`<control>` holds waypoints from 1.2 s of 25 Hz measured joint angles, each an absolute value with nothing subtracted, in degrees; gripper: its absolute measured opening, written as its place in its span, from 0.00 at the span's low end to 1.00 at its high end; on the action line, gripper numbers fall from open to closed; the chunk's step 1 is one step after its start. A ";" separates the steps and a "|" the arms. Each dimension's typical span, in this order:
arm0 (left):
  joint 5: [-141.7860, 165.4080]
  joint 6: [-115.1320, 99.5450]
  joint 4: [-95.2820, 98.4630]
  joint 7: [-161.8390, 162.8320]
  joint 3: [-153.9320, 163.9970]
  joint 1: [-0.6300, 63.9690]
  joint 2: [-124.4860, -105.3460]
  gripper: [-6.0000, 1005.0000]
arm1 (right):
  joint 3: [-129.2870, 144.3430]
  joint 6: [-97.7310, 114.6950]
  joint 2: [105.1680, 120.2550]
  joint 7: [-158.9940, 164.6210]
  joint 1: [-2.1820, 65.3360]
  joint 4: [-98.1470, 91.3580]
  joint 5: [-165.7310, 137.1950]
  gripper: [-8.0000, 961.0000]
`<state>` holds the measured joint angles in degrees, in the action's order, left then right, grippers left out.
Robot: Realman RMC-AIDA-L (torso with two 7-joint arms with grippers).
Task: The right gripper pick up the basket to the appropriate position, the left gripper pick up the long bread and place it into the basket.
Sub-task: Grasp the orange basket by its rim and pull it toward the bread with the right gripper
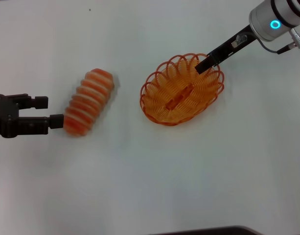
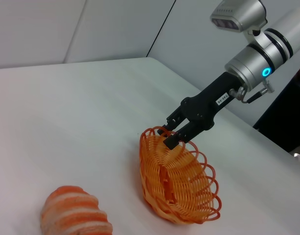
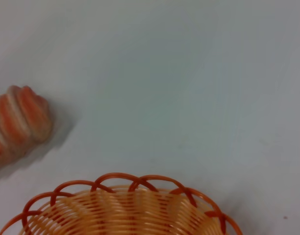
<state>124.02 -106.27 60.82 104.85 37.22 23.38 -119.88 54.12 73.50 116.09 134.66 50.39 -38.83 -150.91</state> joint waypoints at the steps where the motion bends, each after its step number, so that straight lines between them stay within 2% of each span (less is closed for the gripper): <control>1: 124.02 -106.26 60.82 104.85 37.24 23.38 -119.88 0.86 | 54.08 73.49 116.09 134.64 50.36 -38.82 -150.85 0.57; 4: 124.02 -106.26 60.82 104.85 37.25 23.38 -119.89 0.86 | 54.27 73.59 116.10 134.60 50.19 -38.80 -150.82 0.44; 21: 124.02 -106.25 60.82 104.85 36.89 23.23 -119.71 0.86 | 53.38 75.11 116.36 134.41 49.43 -39.06 -150.03 0.08; 25: 124.01 -106.24 60.82 104.85 36.90 23.07 -119.68 0.86 | 52.41 77.65 115.83 133.09 47.97 -40.25 -145.50 0.07; 30: 124.01 -106.17 60.82 104.85 36.92 23.00 -119.62 0.86 | 47.56 82.71 114.44 131.01 44.89 -42.14 -138.60 0.06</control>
